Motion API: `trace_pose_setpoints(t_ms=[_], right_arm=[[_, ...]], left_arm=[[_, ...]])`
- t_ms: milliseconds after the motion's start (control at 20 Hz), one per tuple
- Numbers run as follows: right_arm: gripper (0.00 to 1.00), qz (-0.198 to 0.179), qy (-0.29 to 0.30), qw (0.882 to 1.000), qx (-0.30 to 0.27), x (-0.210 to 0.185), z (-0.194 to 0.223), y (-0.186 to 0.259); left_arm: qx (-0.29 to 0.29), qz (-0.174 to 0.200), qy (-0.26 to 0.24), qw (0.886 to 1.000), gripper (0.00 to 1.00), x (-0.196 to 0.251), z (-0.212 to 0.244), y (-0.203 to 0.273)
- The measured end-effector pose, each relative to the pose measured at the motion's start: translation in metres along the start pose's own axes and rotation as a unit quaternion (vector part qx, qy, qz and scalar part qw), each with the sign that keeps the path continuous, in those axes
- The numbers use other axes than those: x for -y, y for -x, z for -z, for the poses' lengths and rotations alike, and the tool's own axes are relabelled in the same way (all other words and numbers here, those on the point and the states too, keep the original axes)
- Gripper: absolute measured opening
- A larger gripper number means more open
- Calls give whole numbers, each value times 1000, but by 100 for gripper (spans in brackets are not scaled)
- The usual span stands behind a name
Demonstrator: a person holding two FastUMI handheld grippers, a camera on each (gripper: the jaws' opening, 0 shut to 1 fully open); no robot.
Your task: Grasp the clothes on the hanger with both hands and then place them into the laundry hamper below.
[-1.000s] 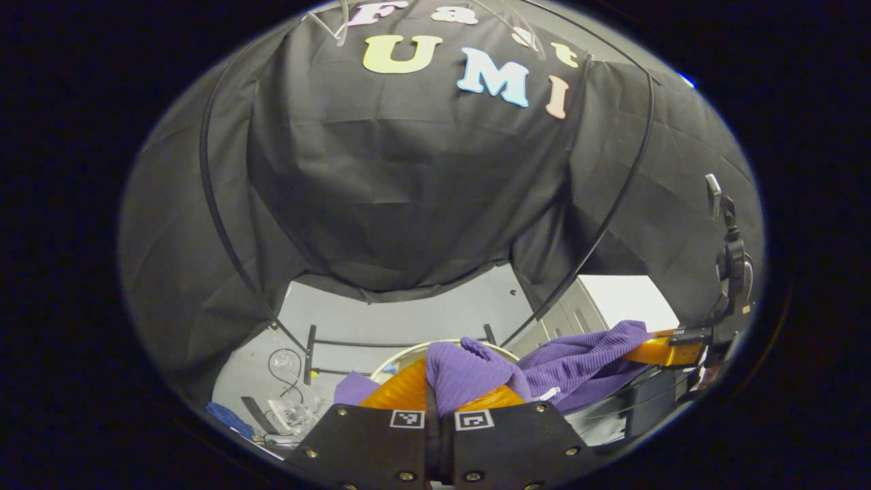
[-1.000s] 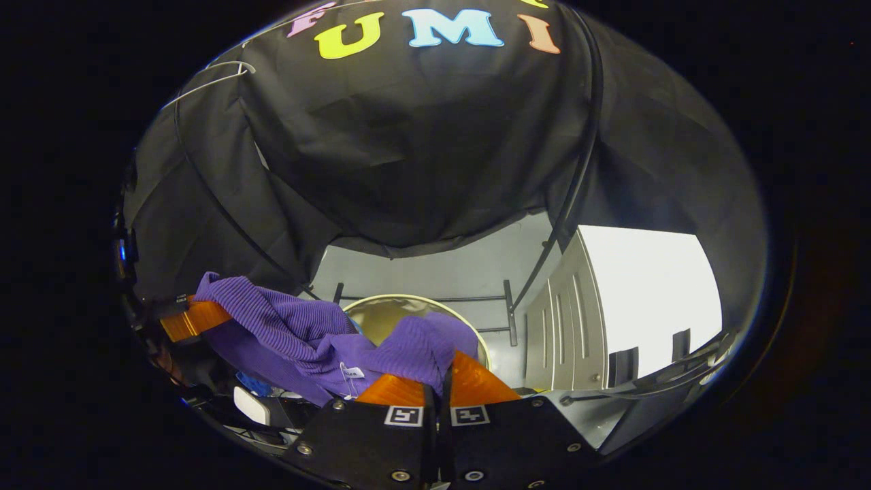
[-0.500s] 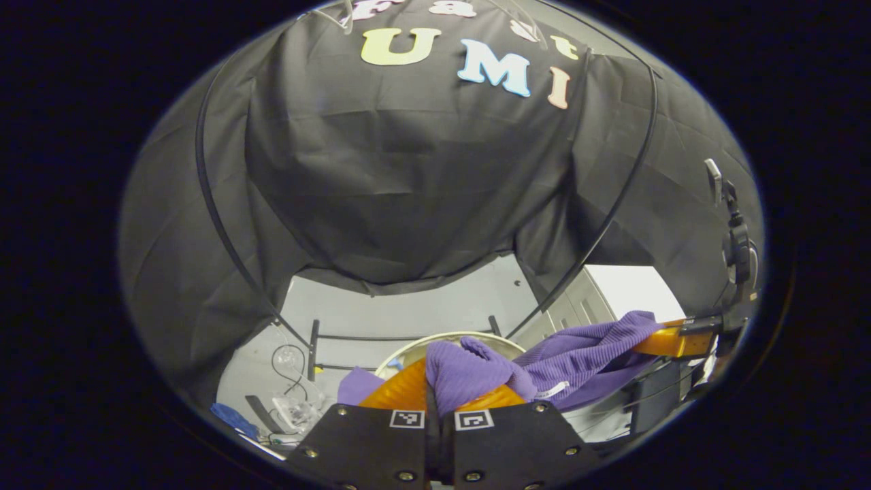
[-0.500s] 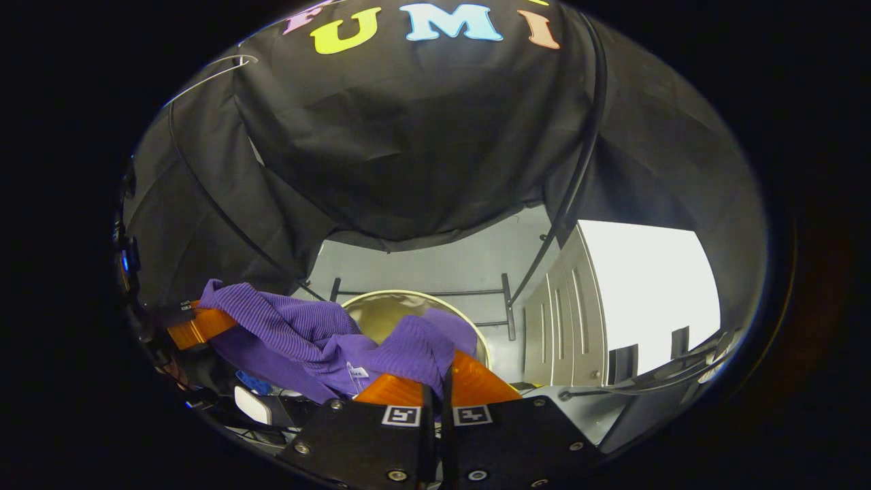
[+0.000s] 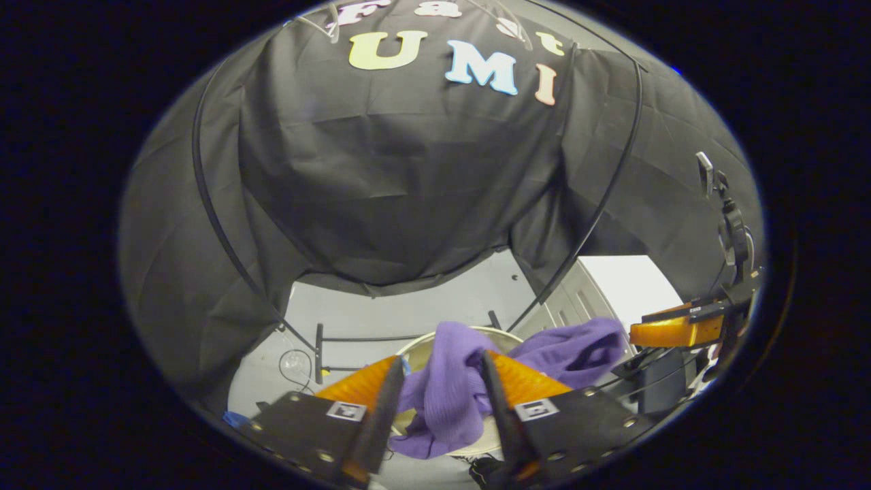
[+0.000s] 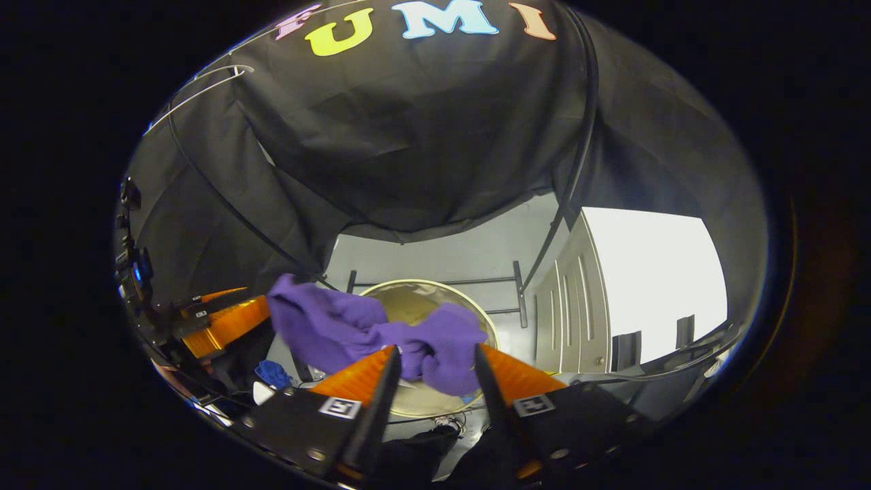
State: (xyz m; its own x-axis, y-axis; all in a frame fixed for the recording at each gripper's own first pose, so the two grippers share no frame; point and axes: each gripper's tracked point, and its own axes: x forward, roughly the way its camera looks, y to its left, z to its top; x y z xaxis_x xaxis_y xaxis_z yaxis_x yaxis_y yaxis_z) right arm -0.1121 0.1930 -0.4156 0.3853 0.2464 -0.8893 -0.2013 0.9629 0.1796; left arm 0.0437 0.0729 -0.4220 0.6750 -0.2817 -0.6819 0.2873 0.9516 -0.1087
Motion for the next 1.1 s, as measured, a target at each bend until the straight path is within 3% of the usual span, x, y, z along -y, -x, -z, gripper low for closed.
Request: trace_pose_setpoints(t_ms=[50, 100, 250, 300, 400, 500, 550, 650, 800, 1000, 1050, 1100], right_arm=[[89, 0, 5, 1000, 6, 4, -5, 5], [96, 3, 12, 1000, 15, 10, -10, 10], [96, 8, 19, 998, 61, 30, -36, 34], [95, 7, 18, 996, 82, 38, -47, 44], [96, 8, 26, 992, 124, 60, -70, 69], [95, 10, 47, 985, 164, 86, -98, 98], [96, 12, 56, 981, 185, 100, -112, 113], [96, 11, 64, 971, 232, 125, -141, 143], [95, 4, 69, 948, 311, 161, -187, 189], [99, 16, 107, 899, 424, 203, -246, 265], [91, 24, 117, 886, 448, 212, -259, 284], [91, 33, 124, 873, 470, 218, -271, 303]], left_arm=[[2, -9, -4, 1000, 82, -2, 0, 6], [6, -23, -7, 1000, 96, -4, 0, 13], [28, -50, 7, 998, 95, 10, -17, 38], [44, -55, 17, 997, 100, 20, -30, 51], [94, -76, 31, 992, 100, 41, -72, 83], [139, -115, 44, 983, 91, 59, -112, 119], [159, -135, 55, 977, 100, 66, -128, 132], [209, -159, 78, 962, 100, 91, -169, 164], [278, -199, 75, 937, 100, 127, -226, 218], [360, -227, 72, 902, 100, 176, -285, 281], [372, -228, 77, 897, 100, 184, -290, 296], [382, -230, 81, 891, 100, 190, -299, 314]])
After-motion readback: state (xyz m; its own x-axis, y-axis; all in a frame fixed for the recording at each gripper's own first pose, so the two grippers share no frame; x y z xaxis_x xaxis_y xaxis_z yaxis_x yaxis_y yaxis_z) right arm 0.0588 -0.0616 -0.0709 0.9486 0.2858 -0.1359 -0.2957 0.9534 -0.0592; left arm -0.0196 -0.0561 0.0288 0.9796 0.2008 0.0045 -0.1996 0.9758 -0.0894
